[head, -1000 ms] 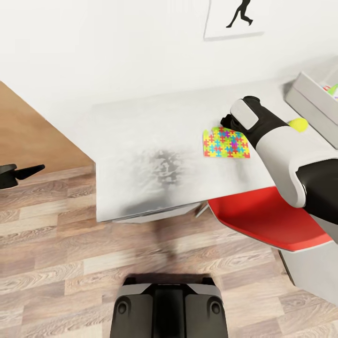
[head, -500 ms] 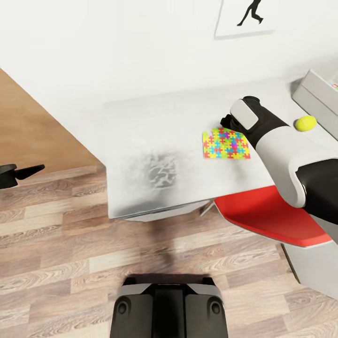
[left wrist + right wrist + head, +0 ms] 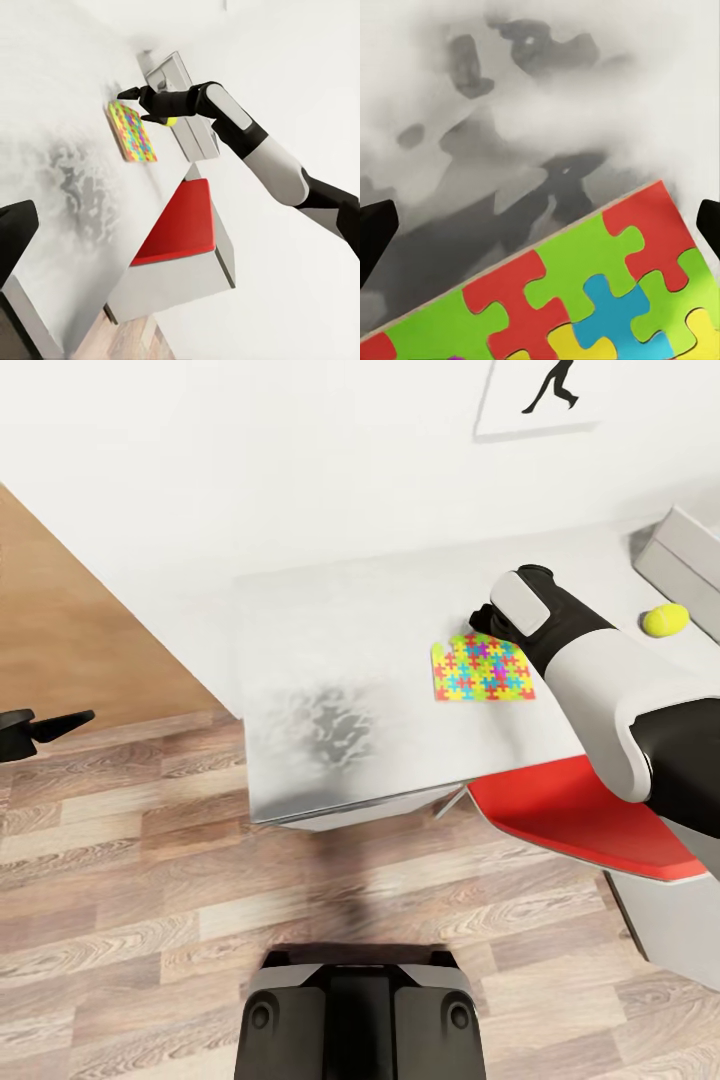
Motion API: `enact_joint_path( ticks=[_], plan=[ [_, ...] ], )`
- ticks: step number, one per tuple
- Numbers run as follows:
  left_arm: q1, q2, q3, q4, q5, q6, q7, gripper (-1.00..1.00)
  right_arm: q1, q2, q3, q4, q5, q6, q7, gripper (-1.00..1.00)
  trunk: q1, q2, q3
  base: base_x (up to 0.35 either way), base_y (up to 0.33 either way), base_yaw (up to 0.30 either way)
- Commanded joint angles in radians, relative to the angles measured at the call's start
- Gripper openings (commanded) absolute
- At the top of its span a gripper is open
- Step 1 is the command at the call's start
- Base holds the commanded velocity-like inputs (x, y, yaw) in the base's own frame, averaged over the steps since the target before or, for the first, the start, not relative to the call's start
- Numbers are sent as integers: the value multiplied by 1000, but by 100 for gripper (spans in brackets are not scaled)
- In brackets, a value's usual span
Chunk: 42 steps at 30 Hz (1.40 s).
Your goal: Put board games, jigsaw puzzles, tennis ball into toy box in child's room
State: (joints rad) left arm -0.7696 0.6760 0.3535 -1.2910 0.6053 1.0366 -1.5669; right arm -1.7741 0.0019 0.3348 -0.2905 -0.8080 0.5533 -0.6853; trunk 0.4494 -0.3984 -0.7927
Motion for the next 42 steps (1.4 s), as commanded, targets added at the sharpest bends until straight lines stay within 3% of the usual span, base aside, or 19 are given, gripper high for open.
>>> enact_joint_path(
  ticks=[1, 11, 42],
  plan=[
    [0, 0, 0, 0, -1, 11, -4, 100, -1, 0, 6, -1, -5, 6, -5, 100, 1, -2, -1, 0, 64, 0],
    [0, 0, -1, 0, 0, 11, -4, 100, -1, 0, 6, -1, -24, 9, -3, 100, 1, -2, -1, -25, 95, 0],
    [0, -1, -2, 0, 0, 11, -4, 100, -1, 0, 5, 8, -29, 19, 10, 100, 1, -2, -1, -64, 20, 0]
  ],
)
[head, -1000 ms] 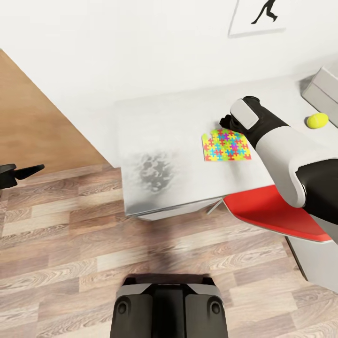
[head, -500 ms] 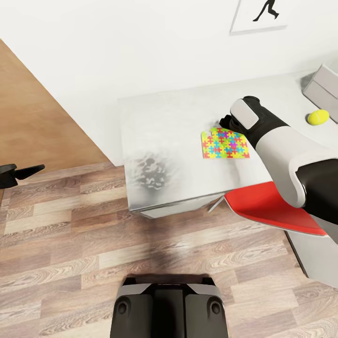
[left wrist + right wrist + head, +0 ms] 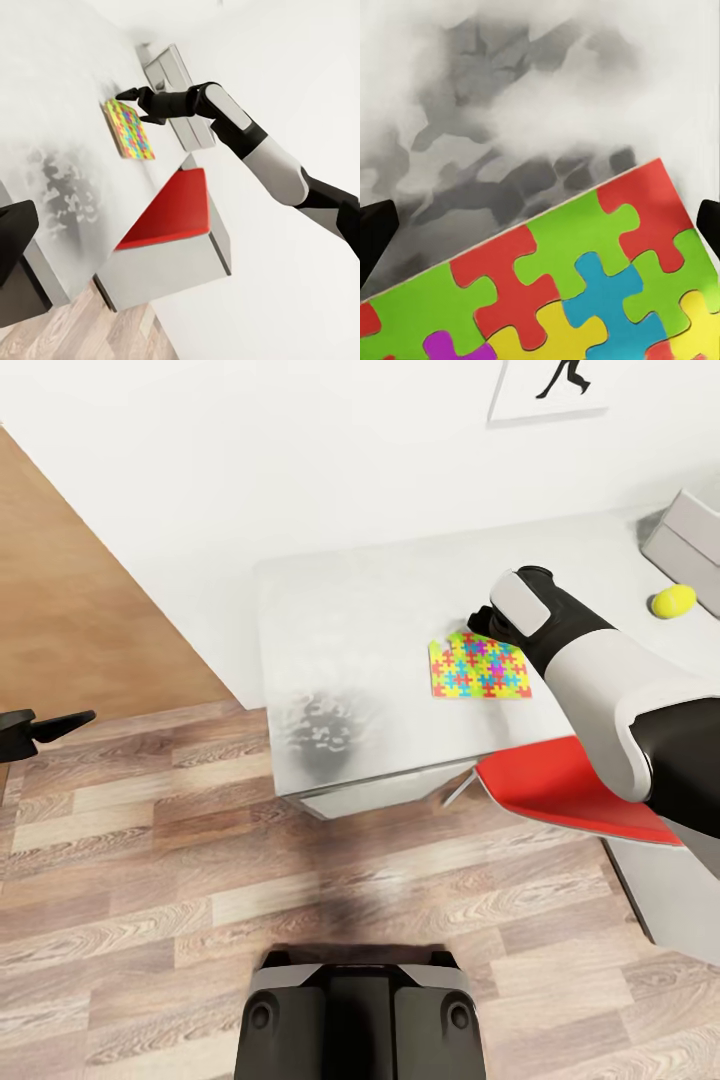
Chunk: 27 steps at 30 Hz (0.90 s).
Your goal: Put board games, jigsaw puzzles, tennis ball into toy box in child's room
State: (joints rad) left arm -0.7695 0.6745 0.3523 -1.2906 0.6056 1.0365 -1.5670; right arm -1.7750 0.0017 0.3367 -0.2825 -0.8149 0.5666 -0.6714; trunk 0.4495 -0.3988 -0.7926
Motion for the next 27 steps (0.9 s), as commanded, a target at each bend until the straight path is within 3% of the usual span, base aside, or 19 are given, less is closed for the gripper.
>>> enact_joint_path(
  ticks=[1, 7, 27],
  plan=[
    [-1, 0, -1, 0, 0, 11, -4, 100, 0, 0, 3, 0, -22, 6, 9, 100, 1, -1, -1, -123, 0, 0],
    [-1, 2, 0, 0, 0, 11, -4, 100, 0, 2, 3, 14, -21, 8, 51, 100, 1, -1, -1, -126, 0, 0],
    [-1, 1, 1, 0, 0, 11, -4, 100, 0, 1, 2, 20, -21, 9, 56, 100, 1, -1, -1, -109, 0, 0]
  ],
)
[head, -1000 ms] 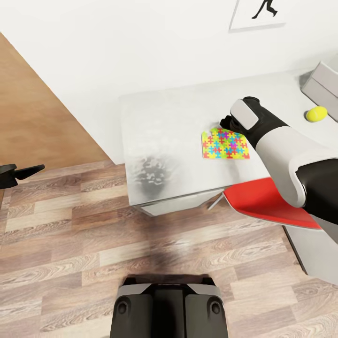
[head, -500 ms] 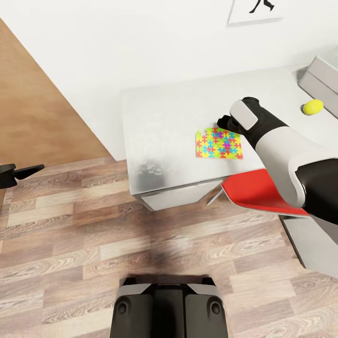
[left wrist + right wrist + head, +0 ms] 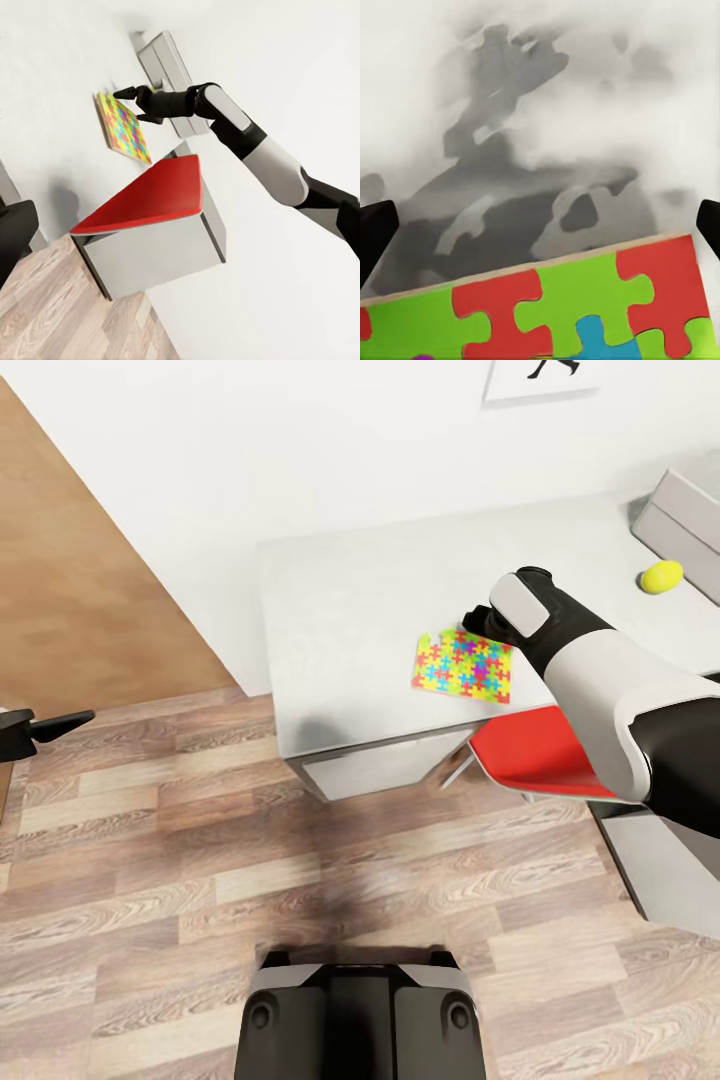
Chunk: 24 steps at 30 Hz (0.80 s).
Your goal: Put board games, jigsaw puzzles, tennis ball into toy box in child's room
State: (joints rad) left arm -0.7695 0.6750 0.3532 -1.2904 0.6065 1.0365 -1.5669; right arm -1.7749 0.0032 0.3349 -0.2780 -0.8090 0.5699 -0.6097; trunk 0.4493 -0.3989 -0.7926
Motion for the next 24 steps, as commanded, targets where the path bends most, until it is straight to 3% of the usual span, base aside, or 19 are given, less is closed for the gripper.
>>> enact_joint_path(
  ticks=[1, 24],
  plan=[
    [-1, 0, 0, 0, 0, 11, -4, 100, 0, 0, 4, 16, -27, 5, -5, 100, 1, -1, -1, -39, 68, 0],
    [-1, 1, 1, -1, 1, 11, -4, 100, 0, 1, 2, 16, -29, 20, -1, 100, 1, -1, -1, -2, 71, 0]
  ],
)
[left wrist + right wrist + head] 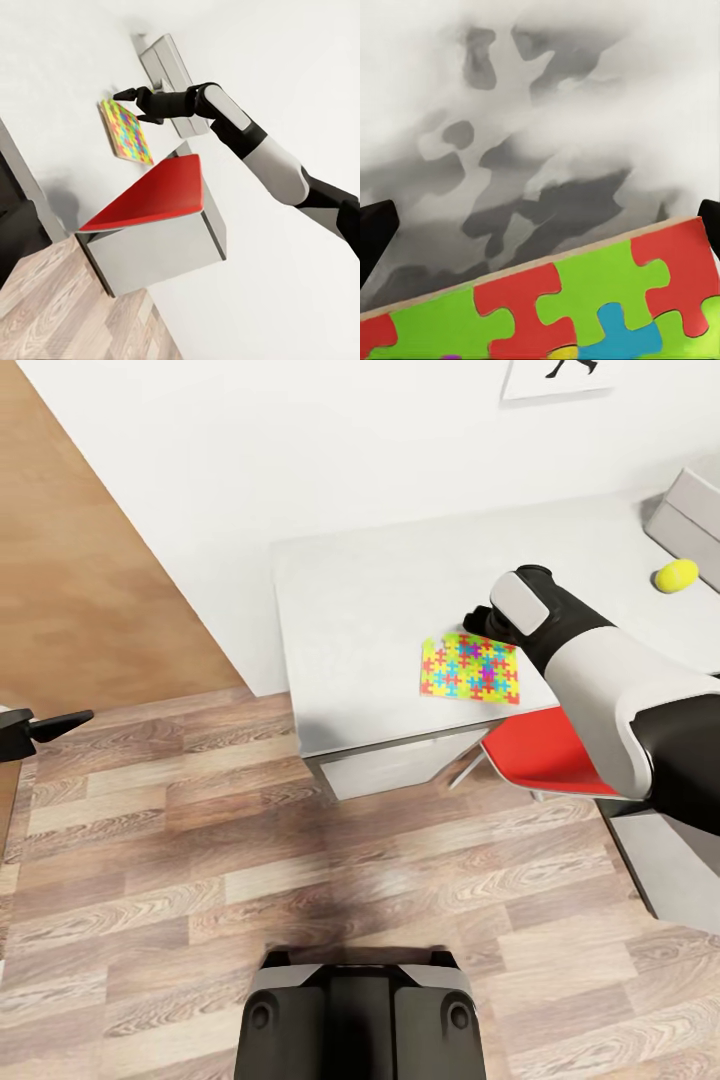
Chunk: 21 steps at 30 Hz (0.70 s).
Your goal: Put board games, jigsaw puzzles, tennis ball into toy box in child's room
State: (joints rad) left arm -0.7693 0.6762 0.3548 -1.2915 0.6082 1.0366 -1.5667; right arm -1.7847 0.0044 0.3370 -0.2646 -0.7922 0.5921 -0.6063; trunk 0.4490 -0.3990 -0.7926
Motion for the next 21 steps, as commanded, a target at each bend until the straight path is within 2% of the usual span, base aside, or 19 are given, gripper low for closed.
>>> enact_joint_path(
  ticks=[1, 16, 19, 21],
  plan=[
    [-1, 0, -1, 0, -1, 11, -4, 100, 10, 0, -1, 2, -45, -2, -4, 100, 1, -1, -1, 0, 67, 0],
    [-1, -1, -2, 1, -1, 11, -4, 100, 10, -3, -1, 4, -45, 13, -4, 100, 1, -1, -1, 0, 29, 0],
    [-1, -1, -2, 0, -1, 11, -4, 100, 10, -2, -15, 4, -45, 20, -4, 100, 1, -1, -1, 0, 53, 0],
    [-1, -1, -2, 0, -1, 11, -4, 100, 10, -2, -44, 3, -45, 24, -3, 100, 1, -1, -1, 0, 16, 0]
  ],
)
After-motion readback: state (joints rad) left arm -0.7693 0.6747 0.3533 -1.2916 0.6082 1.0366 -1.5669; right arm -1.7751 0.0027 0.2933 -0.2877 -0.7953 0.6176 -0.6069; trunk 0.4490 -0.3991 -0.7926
